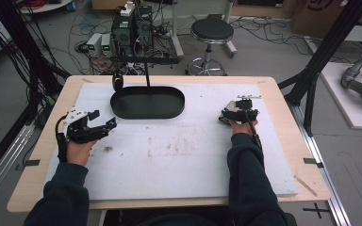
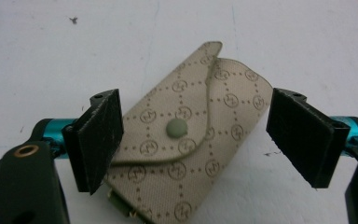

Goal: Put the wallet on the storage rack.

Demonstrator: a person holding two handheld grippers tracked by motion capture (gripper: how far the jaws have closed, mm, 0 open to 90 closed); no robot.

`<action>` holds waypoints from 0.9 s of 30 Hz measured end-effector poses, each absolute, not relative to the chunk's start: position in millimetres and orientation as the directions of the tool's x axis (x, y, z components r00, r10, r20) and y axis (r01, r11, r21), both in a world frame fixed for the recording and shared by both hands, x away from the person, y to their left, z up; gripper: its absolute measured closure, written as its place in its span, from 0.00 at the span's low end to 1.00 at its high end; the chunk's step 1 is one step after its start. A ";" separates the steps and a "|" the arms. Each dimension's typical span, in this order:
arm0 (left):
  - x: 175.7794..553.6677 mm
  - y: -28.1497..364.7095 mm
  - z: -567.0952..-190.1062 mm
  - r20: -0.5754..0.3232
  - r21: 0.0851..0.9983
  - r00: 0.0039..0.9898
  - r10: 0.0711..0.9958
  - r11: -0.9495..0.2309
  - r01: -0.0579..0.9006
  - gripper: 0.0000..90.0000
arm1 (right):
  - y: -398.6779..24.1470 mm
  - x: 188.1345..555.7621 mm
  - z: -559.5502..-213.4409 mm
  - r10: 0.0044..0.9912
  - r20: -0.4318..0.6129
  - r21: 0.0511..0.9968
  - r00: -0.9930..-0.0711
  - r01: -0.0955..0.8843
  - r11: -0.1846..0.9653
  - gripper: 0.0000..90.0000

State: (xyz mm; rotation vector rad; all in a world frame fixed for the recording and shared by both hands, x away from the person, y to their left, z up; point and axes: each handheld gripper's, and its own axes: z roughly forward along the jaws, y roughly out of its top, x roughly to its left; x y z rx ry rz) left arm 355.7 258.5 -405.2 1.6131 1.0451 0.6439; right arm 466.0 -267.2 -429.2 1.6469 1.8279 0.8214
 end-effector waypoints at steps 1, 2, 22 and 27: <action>355.5 258.7 -405.2 -0.099 0.950 0.472 0.876 -0.058 0.307 0.25 | -265.8 467.3 -429.8 0.994 0.001 0.748 -0.109 0.660 0.072 0.21; 355.3 258.7 -405.2 -0.099 0.950 0.472 0.876 -0.057 0.306 0.25 | -265.3 468.6 -431.3 0.994 0.004 0.747 -0.105 0.662 0.067 0.21; 356.6 258.3 -408.3 -0.112 0.944 0.474 0.873 -0.055 0.324 0.26 | -272.5 474.2 -430.2 0.979 0.044 0.696 -0.200 0.709 0.113 0.33; 356.6 259.5 -408.2 -0.116 0.945 0.472 0.874 -0.050 0.325 0.27 | -267.9 476.1 -419.5 0.915 -0.061 0.658 -0.398 0.674 0.337 0.52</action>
